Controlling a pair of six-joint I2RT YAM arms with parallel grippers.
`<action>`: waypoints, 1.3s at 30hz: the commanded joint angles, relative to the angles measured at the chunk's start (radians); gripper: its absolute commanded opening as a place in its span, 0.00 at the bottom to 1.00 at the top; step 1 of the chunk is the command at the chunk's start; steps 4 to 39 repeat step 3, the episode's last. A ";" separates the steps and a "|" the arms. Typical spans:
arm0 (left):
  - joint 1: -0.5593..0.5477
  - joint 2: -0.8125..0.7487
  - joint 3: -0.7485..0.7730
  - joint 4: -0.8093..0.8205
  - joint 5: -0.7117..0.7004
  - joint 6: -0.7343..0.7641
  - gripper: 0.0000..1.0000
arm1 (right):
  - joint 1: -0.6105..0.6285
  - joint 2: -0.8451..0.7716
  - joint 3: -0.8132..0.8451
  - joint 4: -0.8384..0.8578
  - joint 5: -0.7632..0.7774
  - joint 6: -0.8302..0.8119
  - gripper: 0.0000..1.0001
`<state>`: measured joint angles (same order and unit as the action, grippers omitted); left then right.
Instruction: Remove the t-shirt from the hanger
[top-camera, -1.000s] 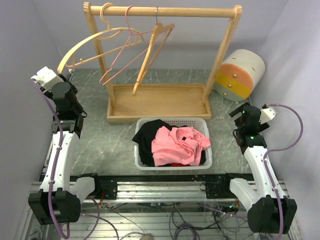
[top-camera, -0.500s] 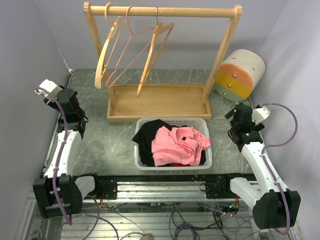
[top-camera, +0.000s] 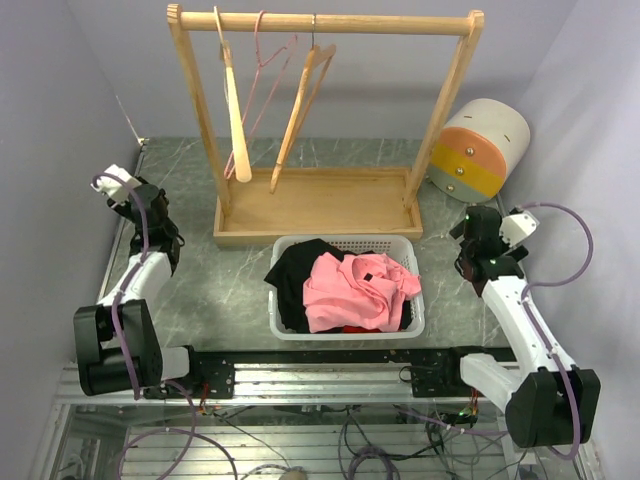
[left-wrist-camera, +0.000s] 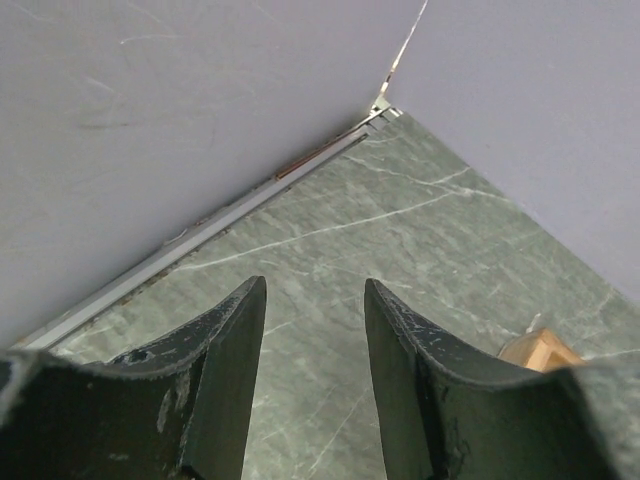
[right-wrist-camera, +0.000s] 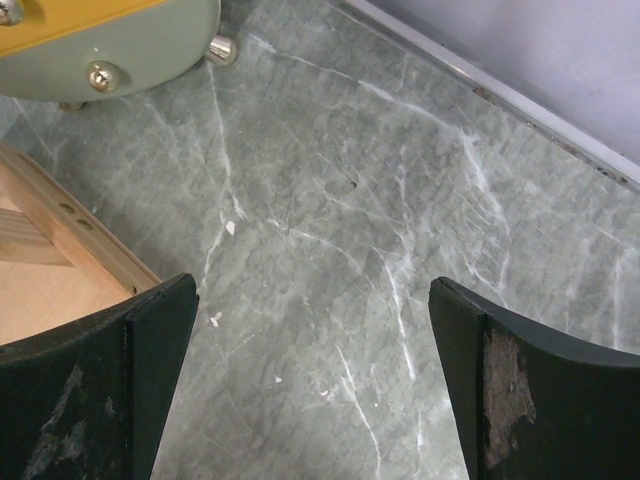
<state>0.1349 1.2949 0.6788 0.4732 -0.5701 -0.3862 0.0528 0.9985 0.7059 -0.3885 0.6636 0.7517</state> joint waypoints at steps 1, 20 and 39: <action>0.009 -0.007 -0.005 0.131 0.023 -0.015 0.54 | 0.005 0.004 0.039 -0.029 0.049 0.017 1.00; 0.009 -0.010 -0.003 0.123 0.020 -0.010 0.55 | 0.004 -0.002 0.038 -0.022 0.048 0.008 1.00; 0.009 -0.010 -0.003 0.123 0.020 -0.010 0.55 | 0.004 -0.002 0.038 -0.022 0.048 0.008 1.00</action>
